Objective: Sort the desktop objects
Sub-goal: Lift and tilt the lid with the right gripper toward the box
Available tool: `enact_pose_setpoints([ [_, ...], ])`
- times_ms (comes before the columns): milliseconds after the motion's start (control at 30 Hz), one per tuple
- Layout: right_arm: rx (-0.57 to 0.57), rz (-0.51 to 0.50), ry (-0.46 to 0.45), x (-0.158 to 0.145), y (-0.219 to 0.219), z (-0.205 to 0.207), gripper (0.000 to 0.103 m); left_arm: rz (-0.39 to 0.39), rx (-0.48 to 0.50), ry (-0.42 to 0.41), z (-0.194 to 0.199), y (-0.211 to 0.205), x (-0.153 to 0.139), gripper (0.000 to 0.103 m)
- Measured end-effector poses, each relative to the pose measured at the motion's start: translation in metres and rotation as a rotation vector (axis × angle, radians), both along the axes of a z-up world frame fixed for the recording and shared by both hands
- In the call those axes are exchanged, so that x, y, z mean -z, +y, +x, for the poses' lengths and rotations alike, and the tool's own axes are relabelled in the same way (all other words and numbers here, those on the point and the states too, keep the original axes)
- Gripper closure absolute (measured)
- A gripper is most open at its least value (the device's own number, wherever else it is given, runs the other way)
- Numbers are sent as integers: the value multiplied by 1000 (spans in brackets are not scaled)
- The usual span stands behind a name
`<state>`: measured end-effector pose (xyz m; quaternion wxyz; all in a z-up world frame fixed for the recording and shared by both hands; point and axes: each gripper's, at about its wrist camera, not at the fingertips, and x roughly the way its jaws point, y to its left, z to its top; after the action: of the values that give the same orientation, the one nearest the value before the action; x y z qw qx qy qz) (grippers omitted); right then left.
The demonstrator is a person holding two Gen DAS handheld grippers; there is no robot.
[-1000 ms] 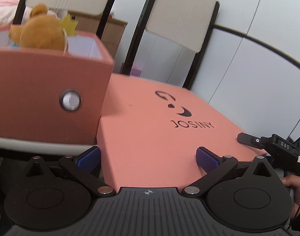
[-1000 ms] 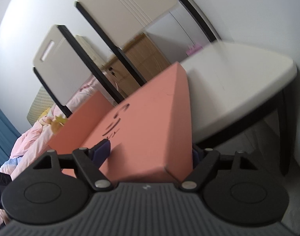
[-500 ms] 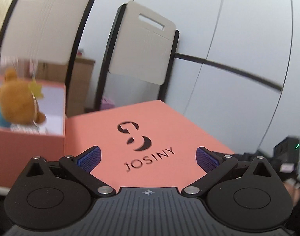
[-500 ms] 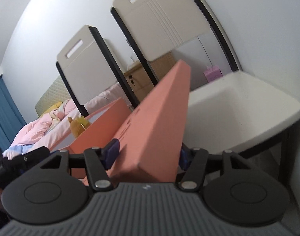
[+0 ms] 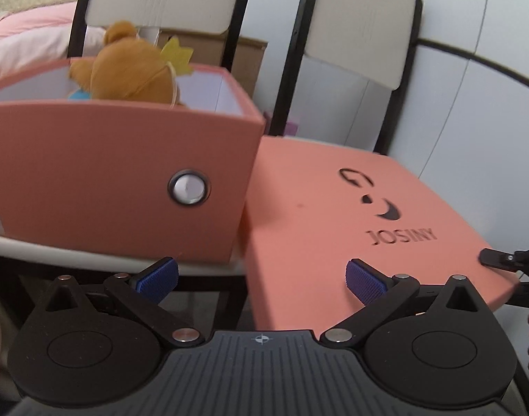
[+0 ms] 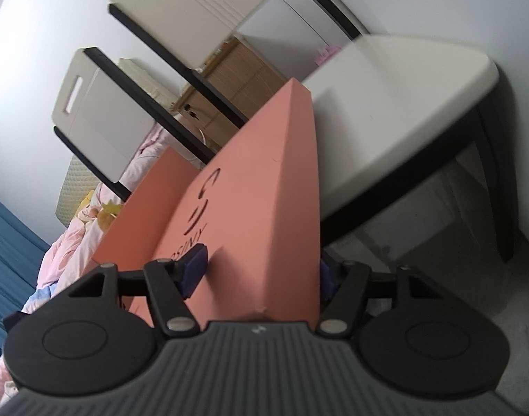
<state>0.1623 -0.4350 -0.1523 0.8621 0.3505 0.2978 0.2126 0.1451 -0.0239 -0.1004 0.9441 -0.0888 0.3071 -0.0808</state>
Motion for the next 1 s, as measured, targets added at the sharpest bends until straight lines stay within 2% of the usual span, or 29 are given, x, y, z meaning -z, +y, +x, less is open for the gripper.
enact_pose_setpoints([
  [133,-6,6,33,13,-3,3,36,-27,14,21,5,3,8,0],
  [533,-24,16,9,19,-7,6,35,-172,85,56,11,6,20,0],
  [667,-24,16,5,19,-7,6,35,-188,106,63,13,2,22,0],
  [800,-22,17,6,20,-7,6,35,-166,130,51,11,-6,21,0],
  [867,-21,17,3,19,-7,5,35,-160,163,33,10,-12,20,0],
  [1000,-8,-8,-19,13,-6,3,35,-156,165,-26,4,-15,15,0],
])
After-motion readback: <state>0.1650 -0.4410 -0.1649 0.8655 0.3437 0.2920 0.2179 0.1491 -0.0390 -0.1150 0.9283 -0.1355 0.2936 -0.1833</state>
